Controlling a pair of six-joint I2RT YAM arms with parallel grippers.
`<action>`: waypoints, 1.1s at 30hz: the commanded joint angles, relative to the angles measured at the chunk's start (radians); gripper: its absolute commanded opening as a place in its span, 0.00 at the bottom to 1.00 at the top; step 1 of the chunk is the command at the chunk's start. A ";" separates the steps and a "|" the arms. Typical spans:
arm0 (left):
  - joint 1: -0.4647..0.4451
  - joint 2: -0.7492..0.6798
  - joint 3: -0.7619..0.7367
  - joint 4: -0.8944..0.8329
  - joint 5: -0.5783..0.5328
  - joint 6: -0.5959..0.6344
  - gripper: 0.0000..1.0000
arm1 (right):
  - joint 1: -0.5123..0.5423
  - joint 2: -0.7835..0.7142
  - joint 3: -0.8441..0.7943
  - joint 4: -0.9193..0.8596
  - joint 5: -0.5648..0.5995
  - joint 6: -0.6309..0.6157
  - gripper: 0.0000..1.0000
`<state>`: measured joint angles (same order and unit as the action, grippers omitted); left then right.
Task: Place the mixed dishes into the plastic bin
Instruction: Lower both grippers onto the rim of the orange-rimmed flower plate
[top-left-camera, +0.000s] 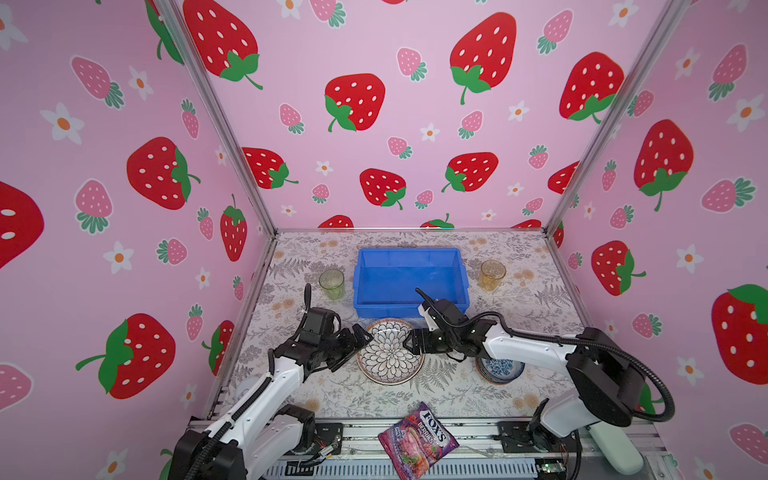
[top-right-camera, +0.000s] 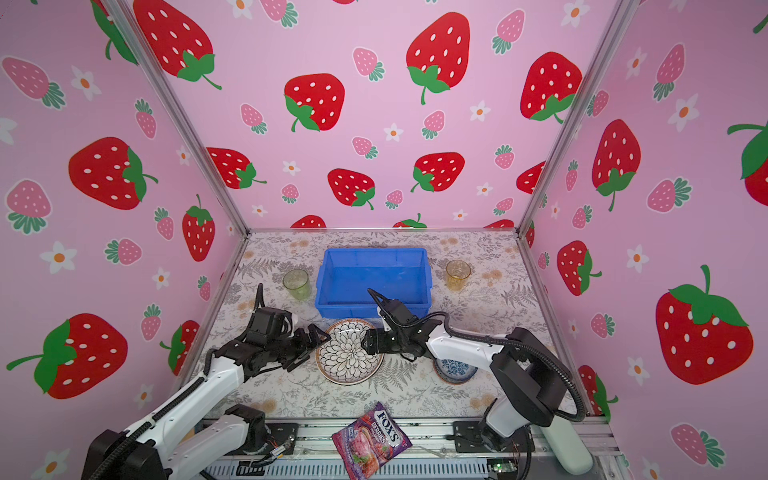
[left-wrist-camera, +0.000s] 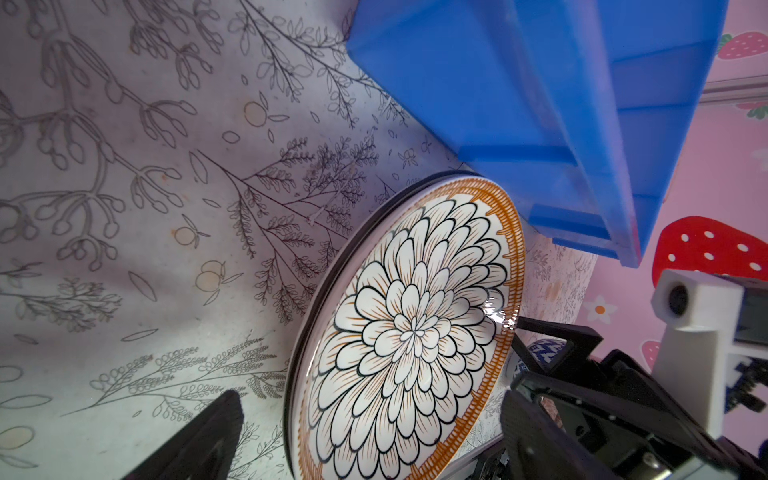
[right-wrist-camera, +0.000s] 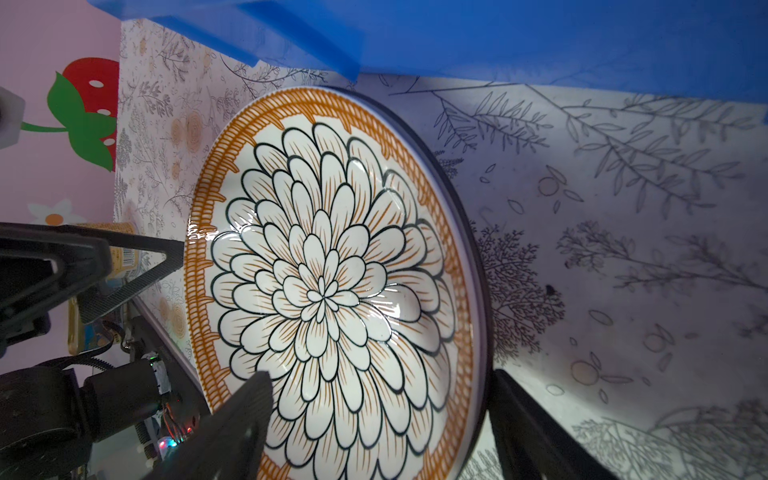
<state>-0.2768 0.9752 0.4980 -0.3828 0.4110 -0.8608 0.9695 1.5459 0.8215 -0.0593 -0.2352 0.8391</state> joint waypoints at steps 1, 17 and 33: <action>-0.009 -0.001 -0.004 0.007 -0.009 -0.009 0.99 | 0.023 -0.003 0.025 0.010 -0.033 0.024 0.82; -0.015 -0.002 0.001 0.007 -0.015 -0.012 0.99 | 0.041 -0.051 0.041 -0.057 0.092 0.037 0.83; -0.018 0.003 0.011 0.009 -0.016 -0.018 0.99 | 0.053 -0.032 0.030 -0.050 0.088 0.059 0.82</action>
<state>-0.2882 0.9752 0.4980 -0.3805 0.4007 -0.8658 1.0126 1.5005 0.8322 -0.1024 -0.1425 0.8711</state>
